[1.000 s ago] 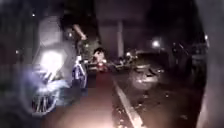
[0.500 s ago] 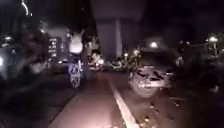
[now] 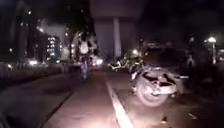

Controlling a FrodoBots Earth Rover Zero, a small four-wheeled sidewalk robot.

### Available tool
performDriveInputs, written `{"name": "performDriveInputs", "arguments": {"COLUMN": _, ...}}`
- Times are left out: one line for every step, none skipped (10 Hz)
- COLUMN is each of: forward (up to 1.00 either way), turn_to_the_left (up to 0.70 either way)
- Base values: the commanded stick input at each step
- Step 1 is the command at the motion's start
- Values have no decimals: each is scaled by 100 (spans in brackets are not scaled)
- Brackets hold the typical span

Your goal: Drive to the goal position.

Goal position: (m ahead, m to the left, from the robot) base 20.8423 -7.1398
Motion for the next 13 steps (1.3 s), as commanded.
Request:
{"name": "performDriveInputs", "arguments": {"forward": 45, "turn_to_the_left": 0}}
{"name": "performDriveInputs", "arguments": {"forward": 45, "turn_to_the_left": 0}}
{"name": "performDriveInputs", "arguments": {"forward": 45, "turn_to_the_left": 0}}
{"name": "performDriveInputs", "arguments": {"forward": 45, "turn_to_the_left": 0}}
{"name": "performDriveInputs", "arguments": {"forward": 45, "turn_to_the_left": 4}}
{"name": "performDriveInputs", "arguments": {"forward": 45, "turn_to_the_left": 27}}
{"name": "performDriveInputs", "arguments": {"forward": 45, "turn_to_the_left": 27}}
{"name": "performDriveInputs", "arguments": {"forward": 45, "turn_to_the_left": 27}}
{"name": "performDriveInputs", "arguments": {"forward": 45, "turn_to_the_left": 27}}
{"name": "performDriveInputs", "arguments": {"forward": 45, "turn_to_the_left": 27}}
{"name": "performDriveInputs", "arguments": {"forward": 45, "turn_to_the_left": 4}}
{"name": "performDriveInputs", "arguments": {"forward": 45, "turn_to_the_left": 0}}
{"name": "performDriveInputs", "arguments": {"forward": 45, "turn_to_the_left": 0}}
